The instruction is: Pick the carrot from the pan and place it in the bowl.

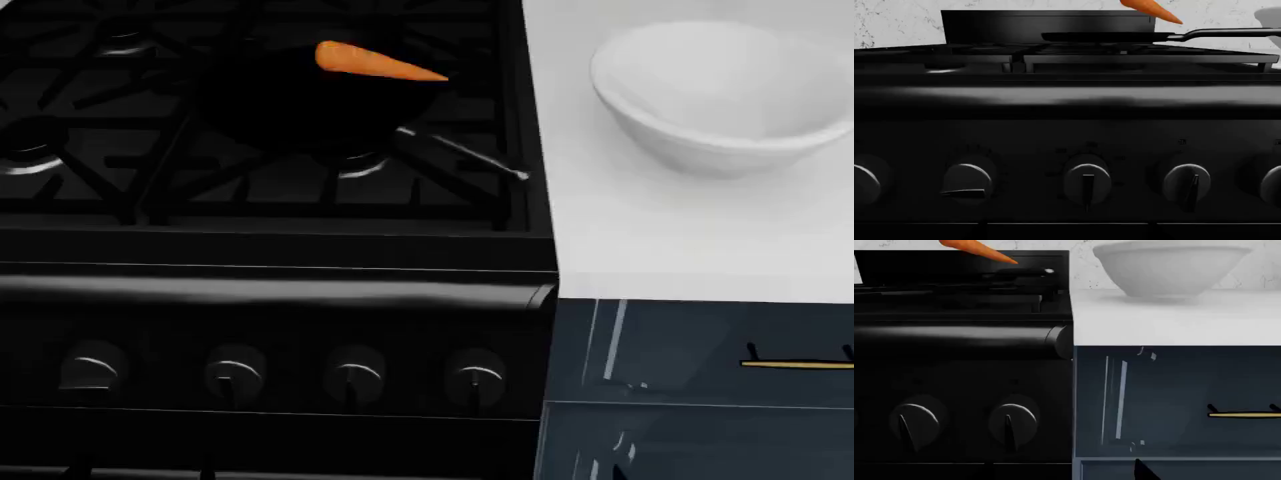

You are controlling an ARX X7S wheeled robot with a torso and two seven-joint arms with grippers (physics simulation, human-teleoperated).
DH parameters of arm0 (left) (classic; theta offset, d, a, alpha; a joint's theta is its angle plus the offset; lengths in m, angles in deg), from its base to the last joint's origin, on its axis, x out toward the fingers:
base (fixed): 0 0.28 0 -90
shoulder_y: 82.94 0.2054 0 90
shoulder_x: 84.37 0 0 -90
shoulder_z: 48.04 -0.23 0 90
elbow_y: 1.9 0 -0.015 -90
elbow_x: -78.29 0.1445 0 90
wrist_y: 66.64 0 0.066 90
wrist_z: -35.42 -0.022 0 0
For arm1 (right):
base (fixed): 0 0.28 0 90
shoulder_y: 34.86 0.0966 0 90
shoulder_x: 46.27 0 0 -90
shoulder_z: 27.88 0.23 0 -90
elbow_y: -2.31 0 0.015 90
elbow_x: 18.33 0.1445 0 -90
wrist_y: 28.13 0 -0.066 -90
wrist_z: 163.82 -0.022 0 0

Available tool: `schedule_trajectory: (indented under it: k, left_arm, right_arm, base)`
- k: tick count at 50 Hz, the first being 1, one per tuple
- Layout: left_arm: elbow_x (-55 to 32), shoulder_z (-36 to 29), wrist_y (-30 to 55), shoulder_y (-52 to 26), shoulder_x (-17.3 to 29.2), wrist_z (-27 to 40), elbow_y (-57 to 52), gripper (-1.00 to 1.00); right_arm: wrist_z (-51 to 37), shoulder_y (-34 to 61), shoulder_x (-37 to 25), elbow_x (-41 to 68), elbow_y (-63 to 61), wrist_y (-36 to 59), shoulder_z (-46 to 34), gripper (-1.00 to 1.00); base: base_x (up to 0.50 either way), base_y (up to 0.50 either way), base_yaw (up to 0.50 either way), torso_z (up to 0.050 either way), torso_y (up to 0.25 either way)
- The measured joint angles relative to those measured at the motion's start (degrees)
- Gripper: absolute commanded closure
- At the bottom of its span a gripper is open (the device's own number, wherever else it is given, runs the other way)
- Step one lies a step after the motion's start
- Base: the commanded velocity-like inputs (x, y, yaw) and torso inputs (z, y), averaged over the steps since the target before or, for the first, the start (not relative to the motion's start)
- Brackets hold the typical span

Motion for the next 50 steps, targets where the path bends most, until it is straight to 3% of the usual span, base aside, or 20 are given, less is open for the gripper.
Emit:
schedule_trajectory:
  k: [31, 41, 50]
  left_arm:
    - [-2.8, -2.9, -9.6, -0.3, 3.1, 3.9, 11.7, -1.00]
    - [-3.4, -2.0, -4.4, 1.5, 5.2, 6.7, -0.5, -1.00]
    - [-3.0, -0.4, 7.7, 1.5, 8.3, 9.0, -21.7, -1.00]
  right_arm:
    - [-5.5, 0.6, -4.2, 3.9, 1.1, -0.2, -6.1, -1.00]
    - [-7.6, -0.2, -6.5, 3.8, -9.8, 5.0, -5.8, -1.00]
    - [-9.0, 2.3, -10.0, 4.6, -30.6, 19.1, -3.4, -1.00]
  base:
    - [0.00, 0.00, 0.00, 0.000, 0.000]
    - [0.00, 0.00, 0.00, 0.000, 0.000]
    - [0.00, 0.00, 0.00, 0.000, 0.000]
